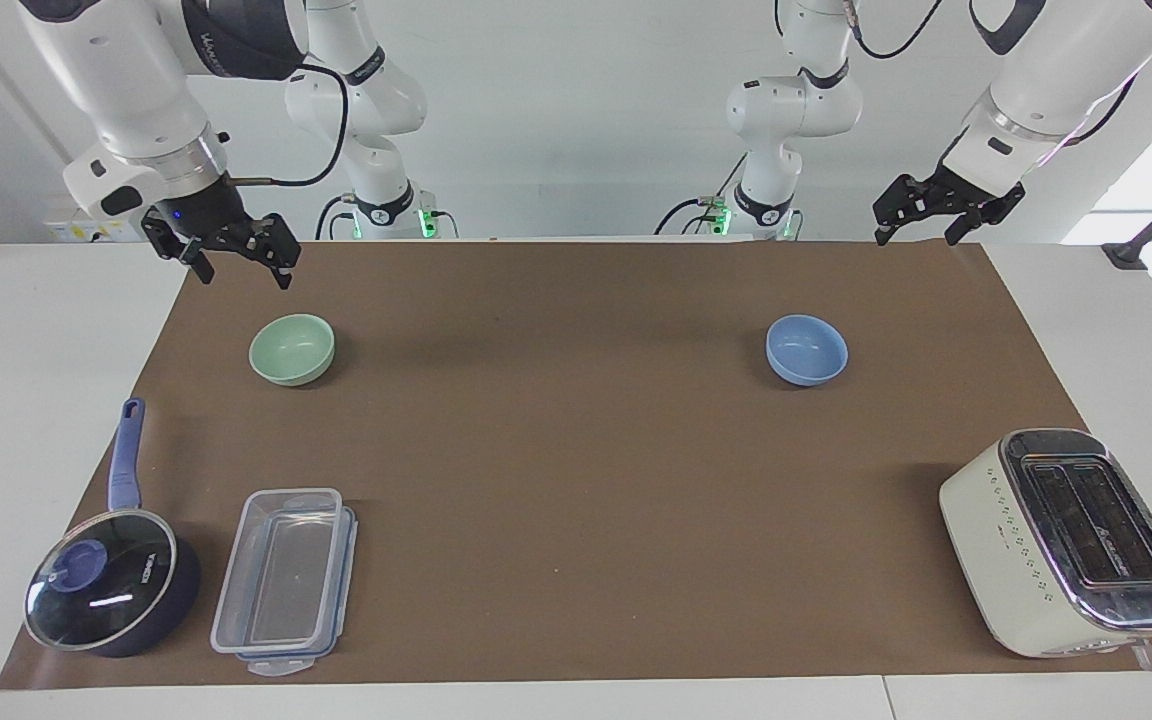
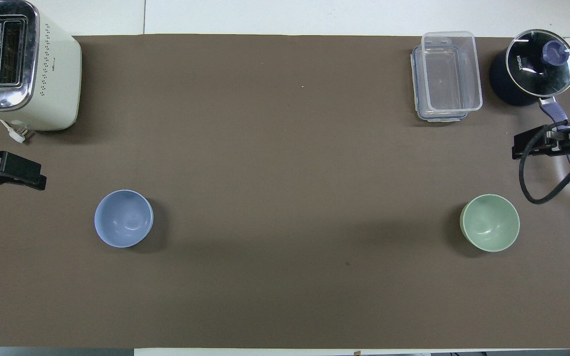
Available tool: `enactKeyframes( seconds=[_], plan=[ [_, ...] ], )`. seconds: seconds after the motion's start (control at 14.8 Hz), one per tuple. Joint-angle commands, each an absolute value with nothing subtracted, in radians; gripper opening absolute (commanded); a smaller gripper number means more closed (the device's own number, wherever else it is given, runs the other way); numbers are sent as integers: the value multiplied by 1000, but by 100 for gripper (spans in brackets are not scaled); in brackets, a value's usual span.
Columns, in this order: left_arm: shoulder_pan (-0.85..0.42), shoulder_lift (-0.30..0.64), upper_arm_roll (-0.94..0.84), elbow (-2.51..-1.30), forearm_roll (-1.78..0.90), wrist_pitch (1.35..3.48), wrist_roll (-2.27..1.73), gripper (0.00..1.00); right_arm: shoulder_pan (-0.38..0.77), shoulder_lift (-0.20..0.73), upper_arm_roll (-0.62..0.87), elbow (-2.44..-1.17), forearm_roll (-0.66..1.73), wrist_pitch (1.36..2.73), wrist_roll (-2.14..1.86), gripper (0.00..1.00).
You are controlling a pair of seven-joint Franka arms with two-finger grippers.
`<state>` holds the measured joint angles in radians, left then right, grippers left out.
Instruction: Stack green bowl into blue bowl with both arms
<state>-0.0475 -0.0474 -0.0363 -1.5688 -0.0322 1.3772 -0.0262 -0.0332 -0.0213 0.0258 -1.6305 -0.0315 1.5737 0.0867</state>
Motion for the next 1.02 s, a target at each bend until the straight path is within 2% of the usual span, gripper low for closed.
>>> enactKeyframes(
  seconds=[0.0, 0.27, 0.41, 0.54, 0.74, 0.95],
  plan=[
    [-52, -80, -32, -1603, -46, 1381, -26, 100, -41, -29, 28, -1637, -25, 1583, 98, 100],
    [-54, -83, -32, -1612, -46, 1390, -31, 100, -41, -29, 28, -1638, -25, 1580, 94, 100],
    [-45, -93, -32, -1658, -46, 1460, -26, 100, -41, -32, 28, -1646, -25, 1582, 98, 100],
    [-41, -107, -26, -1776, -46, 1541, -17, 100, -41, -35, 28, -1652, -25, 1582, 97, 100],
    [-6, -153, -25, -2026, -43, 1750, 61, 100, -43, -38, 28, -1664, -25, 1583, 87, 100],
    [38, -146, -25, -2186, -43, 1909, 158, 100, -87, -98, 26, -1799, -18, 1679, 78, 100]
  ],
)
